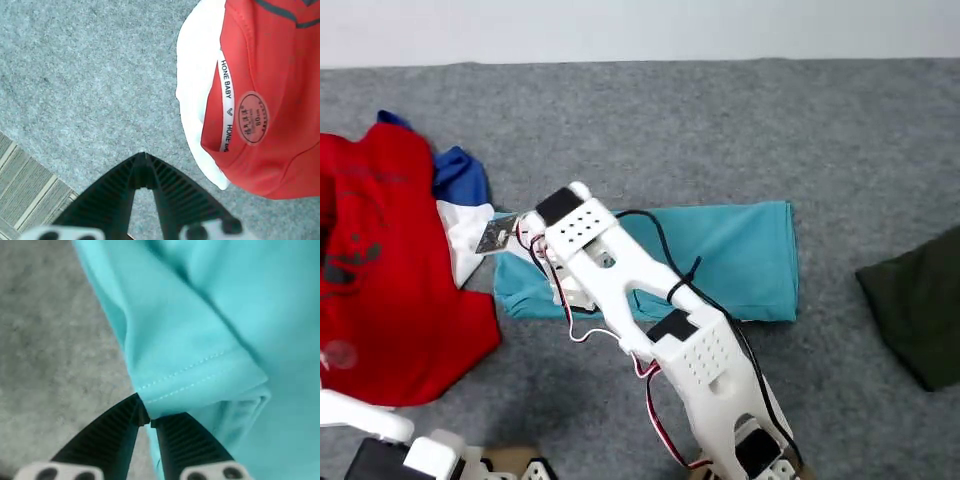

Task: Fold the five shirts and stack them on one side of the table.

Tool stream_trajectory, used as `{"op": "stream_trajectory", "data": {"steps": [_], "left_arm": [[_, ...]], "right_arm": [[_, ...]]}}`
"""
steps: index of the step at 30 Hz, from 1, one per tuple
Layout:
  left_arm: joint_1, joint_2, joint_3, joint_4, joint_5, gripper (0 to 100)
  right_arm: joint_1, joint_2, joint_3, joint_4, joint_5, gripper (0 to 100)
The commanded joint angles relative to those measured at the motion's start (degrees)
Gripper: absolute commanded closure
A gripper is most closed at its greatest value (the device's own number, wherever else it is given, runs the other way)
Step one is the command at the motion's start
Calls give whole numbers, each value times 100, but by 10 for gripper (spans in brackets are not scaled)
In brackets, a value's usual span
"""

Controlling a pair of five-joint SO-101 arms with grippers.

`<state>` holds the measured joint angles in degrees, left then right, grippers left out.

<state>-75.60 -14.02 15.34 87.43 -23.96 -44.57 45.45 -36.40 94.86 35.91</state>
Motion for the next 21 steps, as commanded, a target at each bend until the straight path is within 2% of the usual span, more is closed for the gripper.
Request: {"op": "stream_trajectory", "data": {"steps": [1,16,21], "left_arm": [[0,-70,-13,-9,-35,998],[9,-62,-4,-79,-35,998],[0,-70,-4,-79,-35,998]], "right_arm": [[-40,-22,-202,-488,-53,988],[-4,549,-1943,-1982,-35,988],[13,778,-2356,-1736,-44,988]]}}
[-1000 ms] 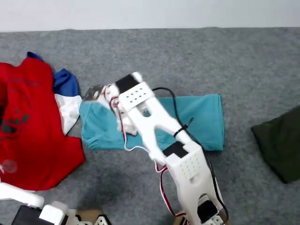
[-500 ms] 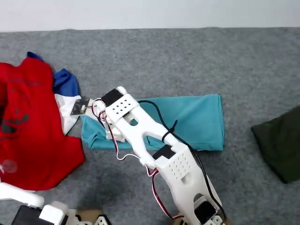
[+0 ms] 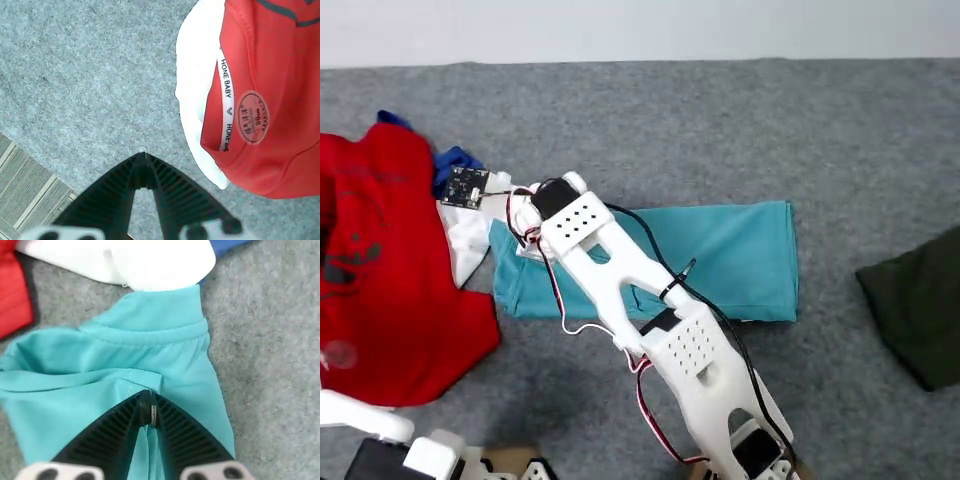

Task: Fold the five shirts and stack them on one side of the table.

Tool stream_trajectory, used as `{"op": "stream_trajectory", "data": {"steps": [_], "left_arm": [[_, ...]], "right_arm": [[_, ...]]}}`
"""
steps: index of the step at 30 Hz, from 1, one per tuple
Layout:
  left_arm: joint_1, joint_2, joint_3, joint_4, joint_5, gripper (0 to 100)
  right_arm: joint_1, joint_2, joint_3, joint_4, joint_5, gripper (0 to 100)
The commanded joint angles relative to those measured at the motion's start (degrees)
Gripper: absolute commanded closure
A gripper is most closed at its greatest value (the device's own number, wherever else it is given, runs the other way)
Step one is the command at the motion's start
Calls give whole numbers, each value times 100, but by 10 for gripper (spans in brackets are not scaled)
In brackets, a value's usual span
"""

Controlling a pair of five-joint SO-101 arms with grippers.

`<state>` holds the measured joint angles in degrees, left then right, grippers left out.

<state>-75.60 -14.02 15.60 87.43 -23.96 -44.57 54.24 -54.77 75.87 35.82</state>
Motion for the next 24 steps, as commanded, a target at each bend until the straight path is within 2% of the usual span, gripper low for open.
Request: {"op": "stream_trajectory", "data": {"steps": [1,7,11,14,17,24], "left_arm": [[0,-70,-40,-79,-35,998],[0,-185,-57,-44,-35,998],[26,-695,-40,123,-35,998],[211,-1116,-31,308,-35,998],[475,-1486,-31,484,-35,998],[615,-1767,-40,527,-35,998]], "right_arm": [[13,-127,-677,356,-35,988],[101,-224,-1811,1859,-70,988],[418,-180,-2470,2642,-607,989],[892,-295,-2497,2695,-1055,989],[1367,-576,-2171,2703,-1301,989],[2730,-1508,-114,2695,-1925,989]]}}
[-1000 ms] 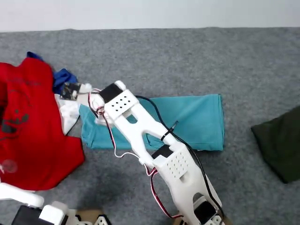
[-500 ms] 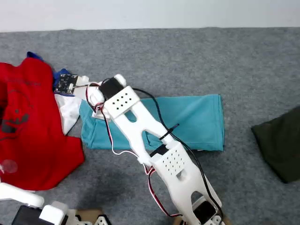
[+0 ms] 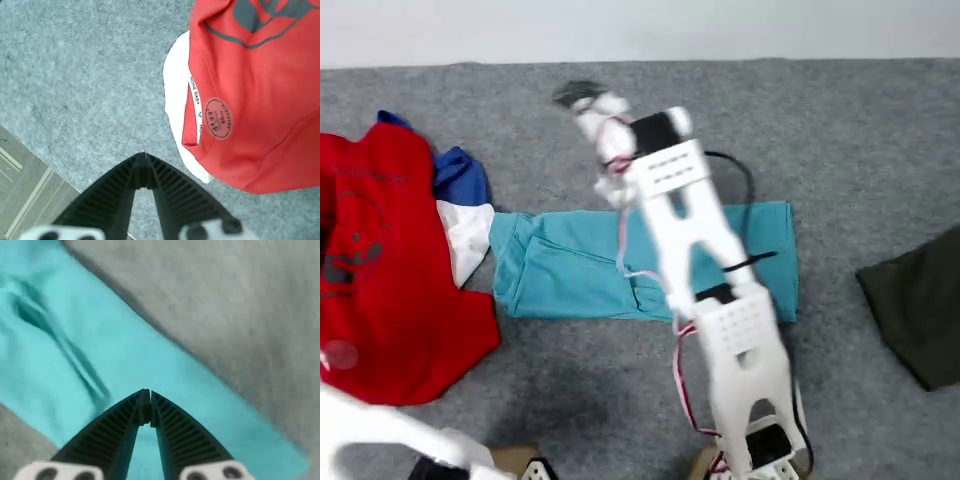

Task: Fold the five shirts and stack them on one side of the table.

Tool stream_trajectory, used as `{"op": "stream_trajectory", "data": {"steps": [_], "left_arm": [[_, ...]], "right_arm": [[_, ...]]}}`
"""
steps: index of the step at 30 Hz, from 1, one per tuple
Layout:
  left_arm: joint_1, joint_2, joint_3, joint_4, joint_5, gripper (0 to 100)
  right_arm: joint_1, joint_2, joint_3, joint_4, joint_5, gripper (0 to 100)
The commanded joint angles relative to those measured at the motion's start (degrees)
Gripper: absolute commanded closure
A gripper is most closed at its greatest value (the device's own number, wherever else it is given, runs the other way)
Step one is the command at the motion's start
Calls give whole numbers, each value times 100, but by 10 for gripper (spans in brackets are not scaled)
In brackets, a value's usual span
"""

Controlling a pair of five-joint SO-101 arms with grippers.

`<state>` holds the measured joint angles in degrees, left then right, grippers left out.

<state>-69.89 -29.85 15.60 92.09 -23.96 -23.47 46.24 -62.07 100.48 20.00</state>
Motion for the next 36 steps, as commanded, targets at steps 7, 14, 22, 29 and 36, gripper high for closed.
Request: {"op": "stream_trajectory", "data": {"steps": [7,14,22,29,36], "left_arm": [[44,-202,-40,149,-35,998],[53,-167,-40,105,-246,998],[53,-193,-48,132,-607,998],[53,-167,-40,141,-607,998],[53,-167,-40,141,-598,998]], "right_arm": [[1490,-1288,1530,215,-1178,989],[2290,-1429,1811,224,-1363,858],[2651,-1402,2558,127,-1125,734],[2879,-1367,2611,-171,-958,732],[2853,-1367,3701,-1253,-958,733]]}}
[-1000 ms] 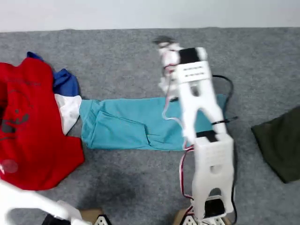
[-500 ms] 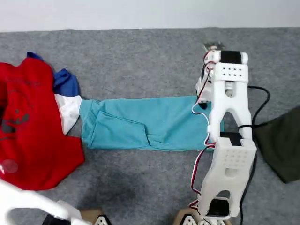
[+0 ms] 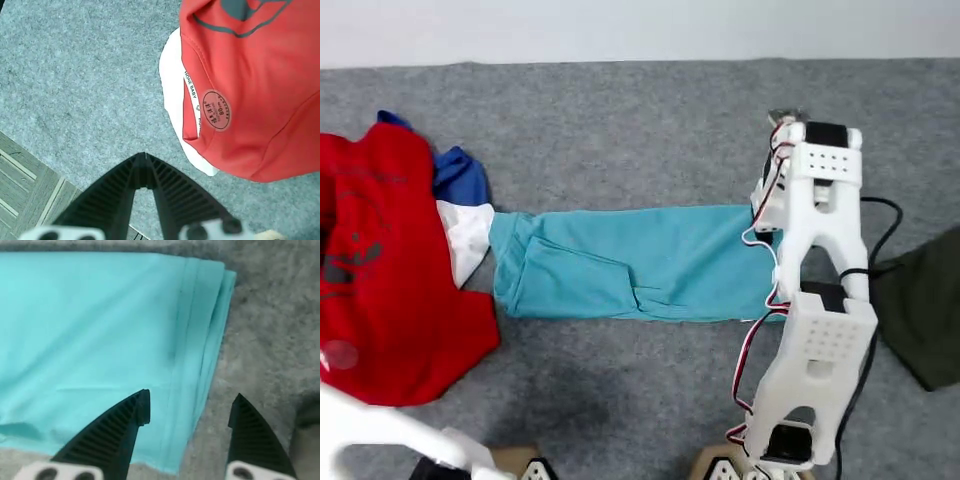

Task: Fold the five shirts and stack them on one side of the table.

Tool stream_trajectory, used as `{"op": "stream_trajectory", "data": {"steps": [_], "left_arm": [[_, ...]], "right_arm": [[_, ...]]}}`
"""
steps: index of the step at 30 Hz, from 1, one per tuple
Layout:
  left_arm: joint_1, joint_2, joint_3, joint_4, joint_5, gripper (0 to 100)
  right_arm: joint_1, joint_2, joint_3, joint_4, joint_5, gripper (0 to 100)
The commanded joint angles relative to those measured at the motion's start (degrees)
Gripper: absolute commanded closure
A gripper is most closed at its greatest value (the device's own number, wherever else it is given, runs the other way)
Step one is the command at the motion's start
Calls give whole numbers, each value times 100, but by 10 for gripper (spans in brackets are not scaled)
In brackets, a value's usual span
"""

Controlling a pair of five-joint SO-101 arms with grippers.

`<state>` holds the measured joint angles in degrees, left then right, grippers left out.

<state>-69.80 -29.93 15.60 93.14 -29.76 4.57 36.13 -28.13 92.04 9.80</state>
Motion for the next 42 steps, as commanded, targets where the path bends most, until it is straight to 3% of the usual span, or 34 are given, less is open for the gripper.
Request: {"op": "stream_trajectory", "data": {"steps": [1,12,19,22,33,42], "left_arm": [[44,-158,-40,35,-18,998],[343,-158,-31,35,0,998],[580,-167,-31,44,0,998],[580,-158,-31,44,0,998],[580,-167,-48,26,-9,998],[721,-158,-48,26,-9,998]], "right_arm": [[48,-365,492,-567,62,734],[-215,-365,1626,-1666,53,744],[-189,-374,1635,-1613,62,969],[-101,-418,1635,-1604,62,988],[1042,-426,1011,-1095,132,988],[1903,-374,-26,-743,1055,988]]}}
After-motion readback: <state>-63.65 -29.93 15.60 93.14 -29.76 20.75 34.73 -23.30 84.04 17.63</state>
